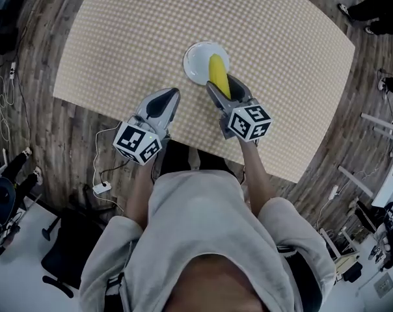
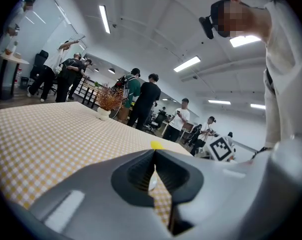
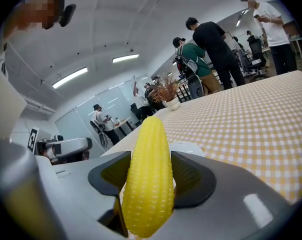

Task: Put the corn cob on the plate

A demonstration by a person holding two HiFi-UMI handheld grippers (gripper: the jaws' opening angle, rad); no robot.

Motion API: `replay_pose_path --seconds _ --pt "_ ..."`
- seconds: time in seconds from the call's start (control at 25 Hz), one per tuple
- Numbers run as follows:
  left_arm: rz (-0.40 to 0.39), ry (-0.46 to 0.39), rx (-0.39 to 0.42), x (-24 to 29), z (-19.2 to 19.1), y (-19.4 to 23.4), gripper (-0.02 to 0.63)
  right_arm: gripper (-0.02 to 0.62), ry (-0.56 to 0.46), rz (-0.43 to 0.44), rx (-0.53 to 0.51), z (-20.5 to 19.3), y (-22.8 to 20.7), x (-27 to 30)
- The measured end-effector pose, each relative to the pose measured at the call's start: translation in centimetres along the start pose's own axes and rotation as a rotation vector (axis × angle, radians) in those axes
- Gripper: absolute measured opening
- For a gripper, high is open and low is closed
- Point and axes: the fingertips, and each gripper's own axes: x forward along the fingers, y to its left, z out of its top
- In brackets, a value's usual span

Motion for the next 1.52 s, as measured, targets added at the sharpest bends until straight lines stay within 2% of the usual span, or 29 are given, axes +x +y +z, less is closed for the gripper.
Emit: replay_pose_path --seconds 0.48,0.92,1.12,1.4,1.52 --pt "0.035 -0.011 -0.022 -1.1 -0.3 0.8 0.008 0.255 0.089 -0.066 -0.059 0.1 -3.7 6.3" --pt "0.054 -0.025 -0.04 -1.9 -0.3 1.3 0.008 0.255 0.155 -0.172 -0.1 -0.9 -5.3 7.8" --pt "0.054 -0.033 -0.045 -2.1 -0.1 1.3 0.008 0.256 0.225 -0.213 -0.17 -1.7 -5.4 8.2" --pt "0.064 -0.046 -0.049 -2.4 0.4 1.9 0.008 0.255 0.273 -0.249 -0.261 -2.1 -5.4 8.6" --pt "0.065 -0.05 -0.051 -2.7 0.4 2.0 0.008 0.255 0.311 -0.277 -0.379 -2.5 -5.2 8.7"
